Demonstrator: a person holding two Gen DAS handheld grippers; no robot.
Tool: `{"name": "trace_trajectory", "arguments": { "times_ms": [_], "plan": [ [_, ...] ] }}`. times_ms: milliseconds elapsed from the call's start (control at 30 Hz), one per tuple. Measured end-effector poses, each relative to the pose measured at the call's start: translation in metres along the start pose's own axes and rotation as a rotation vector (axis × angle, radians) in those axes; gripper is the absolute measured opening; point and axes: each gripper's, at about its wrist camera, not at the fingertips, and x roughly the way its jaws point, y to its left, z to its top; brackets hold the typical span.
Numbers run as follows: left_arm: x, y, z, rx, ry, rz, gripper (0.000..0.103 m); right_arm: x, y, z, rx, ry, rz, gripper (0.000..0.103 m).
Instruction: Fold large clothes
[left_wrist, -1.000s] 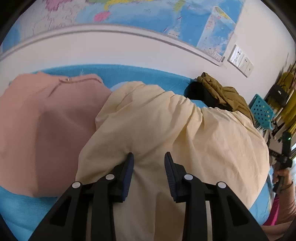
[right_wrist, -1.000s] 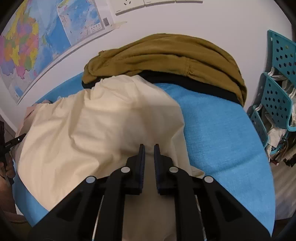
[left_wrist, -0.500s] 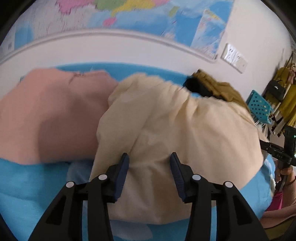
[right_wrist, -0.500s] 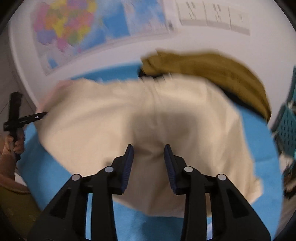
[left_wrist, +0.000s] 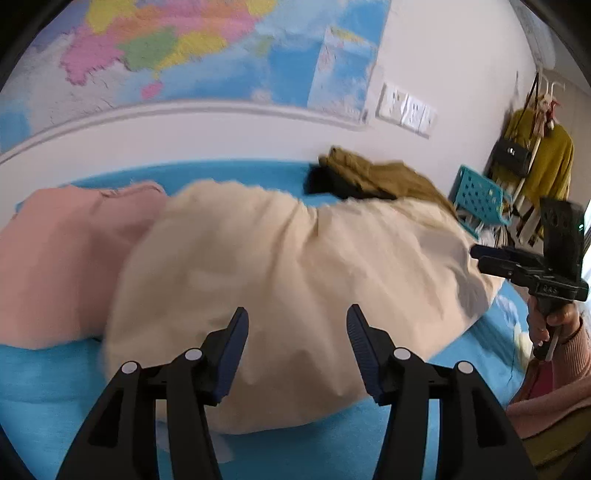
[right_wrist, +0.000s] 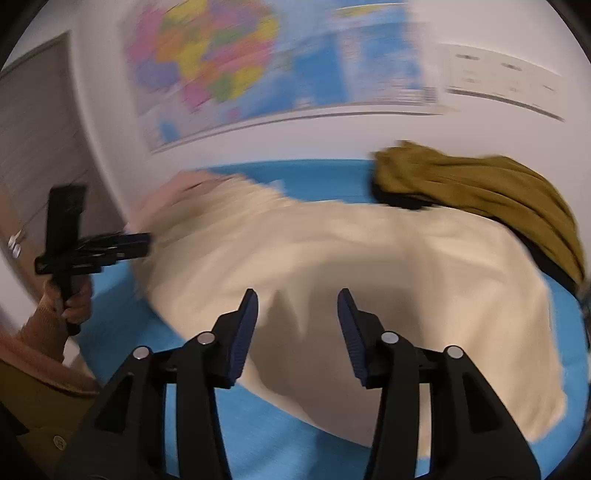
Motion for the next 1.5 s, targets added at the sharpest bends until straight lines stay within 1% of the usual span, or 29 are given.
{"name": "trace_trajectory", "arguments": {
  "times_ms": [67,133,200,267,300,400,433,467,500,567,600,633,667,767,800,900,967,1000,1067,1133,1233,1267,1300,1400,1500],
  "plan": [
    [0.017,0.002,-0.004,-0.019,0.046,0.017,0.052,0.024,0.016,-0.001,-0.046,0.053,0.004,0.045],
    [0.031,0.005,-0.009,-0.034,0.070,0.038,0.052,0.046,0.024,-0.006,-0.094,0.104,-0.028,0.046],
    [0.035,0.005,-0.009,-0.047,0.071,0.043,0.053,0.060,0.021,-0.012,-0.089,0.137,-0.038,0.047],
    [0.034,0.003,-0.007,-0.057,0.076,0.050,0.053,0.065,0.016,-0.015,-0.050,0.154,-0.023,0.047],
    [0.030,0.001,-0.007,-0.060,0.069,0.049,0.053,0.064,0.017,-0.015,-0.041,0.155,-0.020,0.047],
    [0.016,-0.006,-0.004,-0.054,0.026,0.005,0.053,0.054,0.025,-0.006,-0.055,0.130,-0.023,0.048],
    [0.009,-0.011,-0.003,-0.041,-0.001,-0.014,0.054,0.050,0.031,-0.003,-0.070,0.102,0.000,0.048],
    [0.006,-0.014,-0.004,-0.029,-0.015,-0.013,0.055,0.045,0.041,0.001,-0.093,0.077,0.028,0.048],
    [0.004,-0.016,-0.004,-0.020,-0.019,-0.004,0.056,0.043,0.045,0.003,-0.109,0.072,0.037,0.048],
    [0.011,-0.016,-0.007,-0.023,0.009,0.001,0.056,0.049,0.061,0.005,-0.158,0.082,0.065,0.047],
    [0.014,-0.014,-0.009,-0.029,0.021,0.012,0.056,0.057,0.068,0.004,-0.186,0.100,0.071,0.046],
    [0.021,-0.010,-0.012,-0.042,0.045,0.033,0.055,0.066,0.071,0.003,-0.199,0.119,0.062,0.046],
    [0.026,-0.005,-0.015,-0.062,0.061,0.023,0.055,0.074,0.073,0.001,-0.208,0.140,0.054,0.046],
    [0.024,0.004,-0.019,-0.121,0.048,-0.017,0.055,0.092,0.069,-0.001,-0.174,0.163,0.078,0.049],
    [0.021,0.004,-0.019,-0.127,0.041,-0.020,0.056,0.093,0.069,0.000,-0.172,0.164,0.074,0.050],
    [0.007,0.005,-0.022,-0.139,0.018,-0.003,0.061,0.089,0.075,0.005,-0.199,0.160,0.054,0.057],
    [-0.003,0.004,-0.027,-0.141,0.002,0.019,0.061,0.083,0.080,0.006,-0.231,0.148,0.084,0.057],
    [-0.007,0.004,-0.028,-0.142,-0.004,0.031,0.063,0.081,0.083,0.006,-0.246,0.143,0.093,0.061],
    [-0.015,0.003,-0.033,-0.143,-0.016,0.076,0.067,0.077,0.094,0.005,-0.294,0.136,0.095,0.063],
    [-0.020,0.002,-0.037,-0.142,-0.018,0.109,0.067,0.078,0.103,0.006,-0.325,0.131,0.107,0.064],
    [-0.026,0.004,-0.041,-0.159,-0.023,0.114,0.067,0.080,0.117,0.007,-0.368,0.124,0.121,0.065],
    [-0.028,0.005,-0.042,-0.165,-0.025,0.112,0.067,0.082,0.121,0.006,-0.382,0.126,0.120,0.068],
    [-0.030,0.006,-0.043,-0.171,-0.027,0.111,0.068,0.086,0.126,0.004,-0.411,0.131,0.111,0.070],
    [-0.033,0.008,-0.046,-0.184,-0.023,0.128,0.069,0.094,0.138,-0.005,-0.477,0.149,0.092,0.072],
    [-0.034,0.006,-0.047,-0.183,-0.024,0.142,0.069,0.106,0.145,-0.018,-0.554,0.172,0.039,0.072]
  ]
}}
